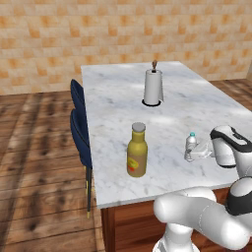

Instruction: Move the drinks to the dining counter.

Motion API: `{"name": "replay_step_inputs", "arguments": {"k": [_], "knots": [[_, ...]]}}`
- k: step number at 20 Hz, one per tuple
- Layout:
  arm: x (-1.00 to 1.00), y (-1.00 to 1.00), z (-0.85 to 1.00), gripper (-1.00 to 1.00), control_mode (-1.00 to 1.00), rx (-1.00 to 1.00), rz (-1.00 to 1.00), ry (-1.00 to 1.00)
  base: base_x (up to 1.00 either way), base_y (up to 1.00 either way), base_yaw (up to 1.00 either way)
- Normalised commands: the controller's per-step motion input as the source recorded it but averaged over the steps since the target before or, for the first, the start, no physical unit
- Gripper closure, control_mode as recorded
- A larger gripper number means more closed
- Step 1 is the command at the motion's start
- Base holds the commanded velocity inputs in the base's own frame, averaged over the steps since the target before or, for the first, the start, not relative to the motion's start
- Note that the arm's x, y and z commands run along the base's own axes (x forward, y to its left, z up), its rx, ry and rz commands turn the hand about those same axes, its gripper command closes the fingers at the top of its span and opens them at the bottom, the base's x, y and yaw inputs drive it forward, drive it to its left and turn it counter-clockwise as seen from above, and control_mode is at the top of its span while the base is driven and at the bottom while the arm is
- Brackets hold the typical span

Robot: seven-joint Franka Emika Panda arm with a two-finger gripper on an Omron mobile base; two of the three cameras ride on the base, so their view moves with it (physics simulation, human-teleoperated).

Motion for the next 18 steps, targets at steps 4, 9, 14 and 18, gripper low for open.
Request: {"name": "replay_step_inputs", "arguments": {"k": [4,9,14,18], "knots": [[0.02,0.00,-0.31,1.00,-1.00,0.00,0.00,0.00,0.00,0.00,0.00],[0.02,0.00,-0.30,1.00,-1.00,0.00,0.00,0.00,0.00,0.00,0.00],[0.00,0.00,-0.28,1.00,-1.00,0.00,0.00,0.00,0.00,0.00,0.00],[0.06,0.00,-0.27,1.00,-1.00,0.03,0.00,0.00,0.00,0.00,0.00]]}}
